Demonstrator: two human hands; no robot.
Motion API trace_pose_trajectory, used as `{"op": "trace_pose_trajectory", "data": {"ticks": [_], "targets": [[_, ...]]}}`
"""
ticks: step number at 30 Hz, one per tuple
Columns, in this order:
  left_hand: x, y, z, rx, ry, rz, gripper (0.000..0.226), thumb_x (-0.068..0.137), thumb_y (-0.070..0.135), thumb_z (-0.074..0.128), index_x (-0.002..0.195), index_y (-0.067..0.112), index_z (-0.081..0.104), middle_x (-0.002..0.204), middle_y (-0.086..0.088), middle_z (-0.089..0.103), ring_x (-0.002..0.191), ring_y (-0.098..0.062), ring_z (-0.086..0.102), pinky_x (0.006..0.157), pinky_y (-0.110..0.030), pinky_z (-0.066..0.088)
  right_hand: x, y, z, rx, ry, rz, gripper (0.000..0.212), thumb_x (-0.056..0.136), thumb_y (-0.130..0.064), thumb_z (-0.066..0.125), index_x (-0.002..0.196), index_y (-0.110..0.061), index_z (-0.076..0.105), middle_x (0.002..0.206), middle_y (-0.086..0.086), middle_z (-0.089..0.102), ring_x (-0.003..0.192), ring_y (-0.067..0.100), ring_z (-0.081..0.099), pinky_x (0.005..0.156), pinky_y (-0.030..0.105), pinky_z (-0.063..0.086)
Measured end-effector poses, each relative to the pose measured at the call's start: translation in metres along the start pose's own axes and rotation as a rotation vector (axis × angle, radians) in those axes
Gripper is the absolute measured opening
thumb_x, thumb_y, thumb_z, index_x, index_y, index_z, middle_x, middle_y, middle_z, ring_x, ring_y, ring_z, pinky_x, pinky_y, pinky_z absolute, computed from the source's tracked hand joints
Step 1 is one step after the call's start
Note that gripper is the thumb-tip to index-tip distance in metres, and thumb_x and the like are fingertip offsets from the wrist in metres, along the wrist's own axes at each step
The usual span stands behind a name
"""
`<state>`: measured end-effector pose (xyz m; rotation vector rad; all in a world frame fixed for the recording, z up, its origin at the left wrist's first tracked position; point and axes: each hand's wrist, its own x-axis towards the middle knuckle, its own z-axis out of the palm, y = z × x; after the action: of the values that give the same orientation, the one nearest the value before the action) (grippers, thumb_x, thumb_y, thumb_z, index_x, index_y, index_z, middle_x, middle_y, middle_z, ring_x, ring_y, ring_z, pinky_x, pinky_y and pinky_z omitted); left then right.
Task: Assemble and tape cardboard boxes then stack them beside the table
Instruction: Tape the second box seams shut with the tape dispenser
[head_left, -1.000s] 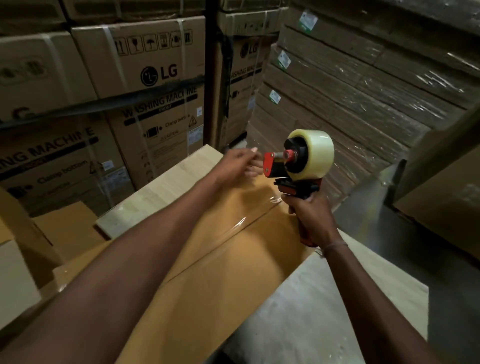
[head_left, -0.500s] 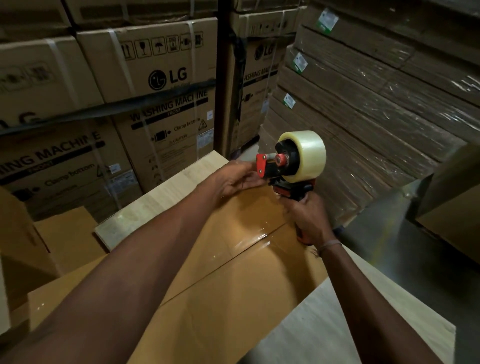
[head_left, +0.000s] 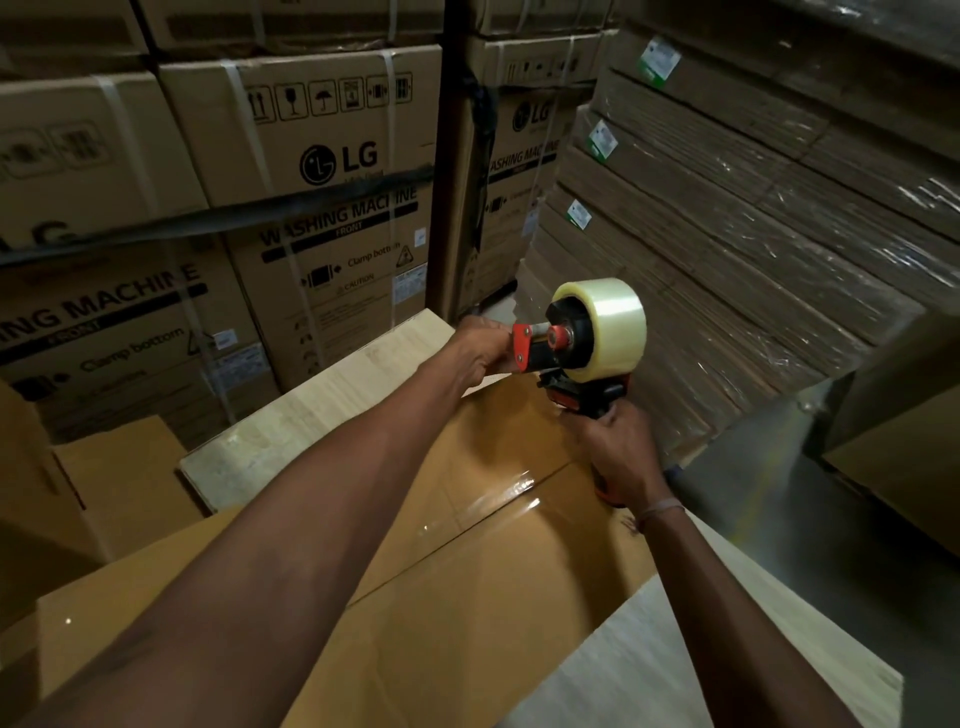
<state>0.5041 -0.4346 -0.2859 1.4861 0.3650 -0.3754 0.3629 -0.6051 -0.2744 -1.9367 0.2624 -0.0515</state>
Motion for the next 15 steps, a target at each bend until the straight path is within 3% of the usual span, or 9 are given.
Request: {"op": "trace_pose_trajectory", "data": {"ticks": [4,7,9,12,15], "targets": [[0.0,-0.003,0.001,-0.012,0.025,0.042,0.017,0.081,-0.008,0.078,0.097,-0.009,0.076,0.076,-0.014,0.074,0.047,-0.013,0.065,0.047,-0.022,0.055,-0.002,0.006,-0.018,-0.051,0.004,0.01,0.024,0.082,-0.036,0.082,0.102,-0.025,0.076,0.085,-0.002,0.078,0.078,0.017,0.071,0.063,0.031,0.056],[-0.003,-0.01,0.007,0.045,0.056,0.119,0.019,0.078,-0.007,0.081,0.096,-0.006,0.075,0.075,-0.008,0.073,0.063,-0.014,0.07,0.05,-0.018,0.051,-0.008,0.014,-0.034,-0.088,-0.023,0.001,0.019,0.089,-0.032,0.079,0.107,-0.031,0.072,0.084,-0.01,0.077,0.073,0.004,0.069,0.062,0.025,0.051],[-0.002,-0.015,0.011,0.034,0.1,0.132,0.018,0.077,-0.004,0.085,0.09,0.002,0.073,0.073,-0.005,0.072,0.065,-0.013,0.069,0.05,-0.016,0.051,-0.013,0.02,-0.043,-0.11,-0.051,0.007,0.012,0.092,-0.03,0.077,0.103,-0.028,0.072,0.069,-0.013,0.071,0.058,-0.003,0.061,0.054,0.018,0.046],[0.0,-0.026,0.014,0.039,0.14,0.143,0.021,0.074,0.0,0.089,0.08,0.011,0.071,0.076,-0.004,0.074,0.07,-0.015,0.072,0.061,-0.024,0.057,-0.019,0.031,-0.052,-0.138,-0.06,0.044,0.009,0.091,-0.026,0.076,0.096,-0.019,0.074,0.062,-0.006,0.066,0.052,0.009,0.056,0.049,0.024,0.044],[0.001,-0.031,0.015,0.104,0.168,0.169,0.021,0.073,0.007,0.09,0.079,0.016,0.072,0.083,-0.003,0.076,0.081,-0.019,0.073,0.071,-0.03,0.059,-0.022,0.035,-0.052,-0.123,-0.064,0.104,0.023,0.087,-0.023,0.076,0.085,-0.001,0.068,0.06,0.008,0.062,0.051,0.022,0.054,0.053,0.035,0.047]]}}
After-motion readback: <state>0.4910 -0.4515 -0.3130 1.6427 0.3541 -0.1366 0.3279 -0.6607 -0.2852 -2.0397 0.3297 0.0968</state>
